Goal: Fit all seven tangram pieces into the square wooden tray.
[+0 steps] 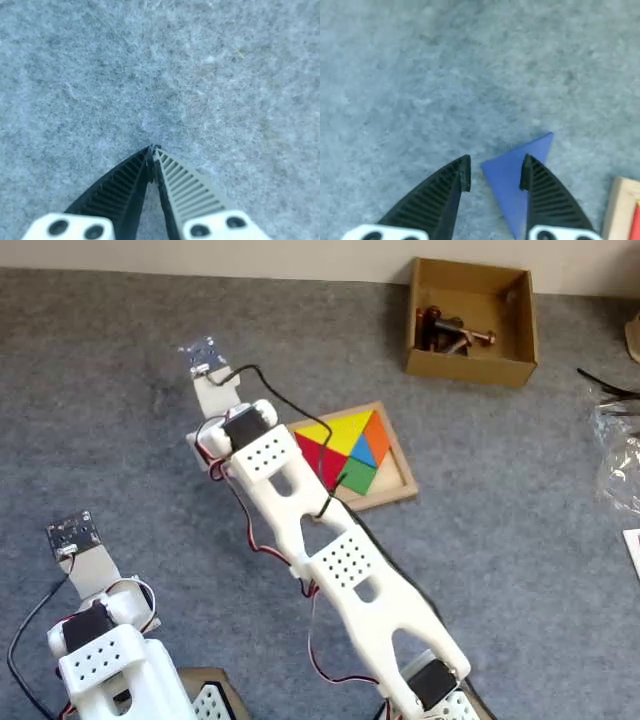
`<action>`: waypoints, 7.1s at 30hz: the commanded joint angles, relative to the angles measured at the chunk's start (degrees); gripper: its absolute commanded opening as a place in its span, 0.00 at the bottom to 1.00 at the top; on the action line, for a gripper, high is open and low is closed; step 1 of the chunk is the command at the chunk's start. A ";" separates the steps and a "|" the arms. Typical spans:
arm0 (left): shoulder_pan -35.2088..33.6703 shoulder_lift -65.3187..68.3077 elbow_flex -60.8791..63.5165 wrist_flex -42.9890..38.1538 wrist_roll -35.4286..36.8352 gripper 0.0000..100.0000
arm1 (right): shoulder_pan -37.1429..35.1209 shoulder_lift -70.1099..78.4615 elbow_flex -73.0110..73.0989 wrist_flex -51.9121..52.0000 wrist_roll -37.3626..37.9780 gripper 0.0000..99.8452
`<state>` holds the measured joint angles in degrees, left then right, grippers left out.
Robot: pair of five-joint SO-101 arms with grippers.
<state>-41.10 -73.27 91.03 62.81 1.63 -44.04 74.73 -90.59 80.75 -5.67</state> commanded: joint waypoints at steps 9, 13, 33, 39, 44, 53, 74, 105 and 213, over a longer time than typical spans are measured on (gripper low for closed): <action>-0.84 -0.22 -0.04 0.62 0.53 0.00 | -0.48 -1.63 -0.75 -1.45 0.09 0.30; -0.84 -0.22 -0.04 0.62 0.53 0.00 | -0.40 -1.45 -0.40 -1.45 -2.81 0.30; -0.84 -0.22 -0.04 0.62 0.53 0.00 | -0.57 -1.36 -0.22 -2.68 -10.11 0.37; -0.84 -0.22 -0.04 0.62 0.53 0.00 | -1.89 4.09 -0.75 -3.82 -10.20 0.37; -0.84 -0.22 -0.04 0.62 0.53 0.00 | -2.33 6.11 -4.26 -4.35 -10.20 0.37; -0.84 -0.22 -0.04 0.62 0.44 0.00 | -1.98 6.73 -6.29 -4.35 -9.76 0.37; -0.84 -0.22 -0.04 0.62 0.44 0.00 | 0.75 5.05 -9.27 -2.86 -10.11 0.37; -0.84 -0.22 -0.04 0.62 0.44 0.00 | -0.13 4.97 -9.27 -1.71 -10.11 0.18; -0.84 -0.22 -0.04 0.62 0.44 0.00 | -4.70 4.18 -9.19 20.18 -1.14 0.06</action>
<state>-41.10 -73.27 91.03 62.81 1.63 -48.35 80.18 -95.87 98.95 -7.43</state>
